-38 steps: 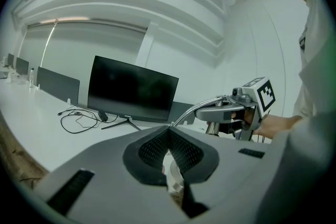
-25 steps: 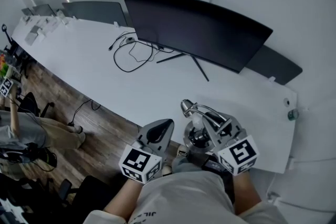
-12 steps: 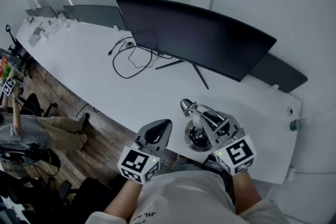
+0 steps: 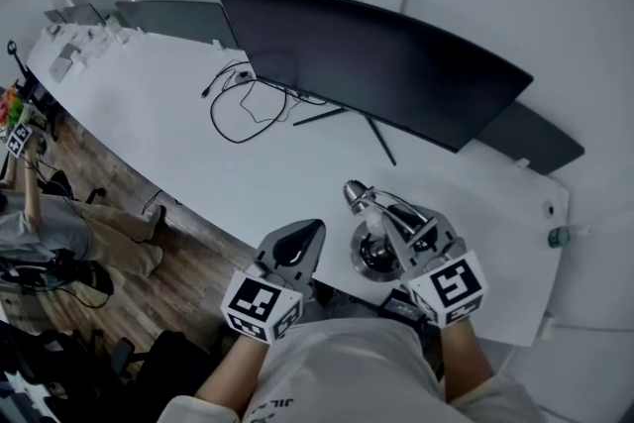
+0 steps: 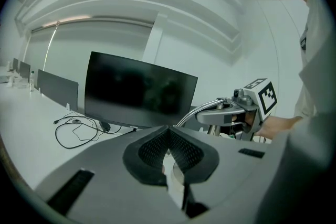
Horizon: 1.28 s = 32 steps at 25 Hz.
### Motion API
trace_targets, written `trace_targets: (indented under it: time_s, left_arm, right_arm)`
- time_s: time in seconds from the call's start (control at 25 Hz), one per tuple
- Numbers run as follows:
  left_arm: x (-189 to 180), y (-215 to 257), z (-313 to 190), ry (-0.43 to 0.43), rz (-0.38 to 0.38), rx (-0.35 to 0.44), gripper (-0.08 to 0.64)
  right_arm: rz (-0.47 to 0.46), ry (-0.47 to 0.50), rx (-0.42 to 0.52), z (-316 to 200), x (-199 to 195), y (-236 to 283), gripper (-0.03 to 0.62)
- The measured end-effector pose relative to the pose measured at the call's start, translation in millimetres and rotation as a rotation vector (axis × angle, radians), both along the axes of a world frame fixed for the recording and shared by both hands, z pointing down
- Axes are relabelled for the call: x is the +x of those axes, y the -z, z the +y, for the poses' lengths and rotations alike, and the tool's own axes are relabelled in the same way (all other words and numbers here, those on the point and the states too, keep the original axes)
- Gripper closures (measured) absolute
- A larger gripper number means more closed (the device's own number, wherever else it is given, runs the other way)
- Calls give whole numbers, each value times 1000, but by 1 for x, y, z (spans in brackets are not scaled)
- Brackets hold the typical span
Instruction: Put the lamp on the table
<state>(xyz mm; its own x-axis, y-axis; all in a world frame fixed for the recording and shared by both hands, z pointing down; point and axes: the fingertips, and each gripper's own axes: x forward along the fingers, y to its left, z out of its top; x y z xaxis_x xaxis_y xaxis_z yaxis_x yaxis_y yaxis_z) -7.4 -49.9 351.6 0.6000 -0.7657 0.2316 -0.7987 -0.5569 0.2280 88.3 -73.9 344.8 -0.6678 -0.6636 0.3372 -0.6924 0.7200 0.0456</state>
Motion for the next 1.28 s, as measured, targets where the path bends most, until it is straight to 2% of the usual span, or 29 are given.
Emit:
trace_targets:
  time_s: [0.48,1.28]
  left_arm:
    - [-6,0,-34,-77,-7,1,557]
    - [-19,-20,-85,-104,-7,-47,557]
  right_arm:
    - [18,-57,2,-28,-8,3,541]
    - [17,-86,-17,-94,-33,-21,541]
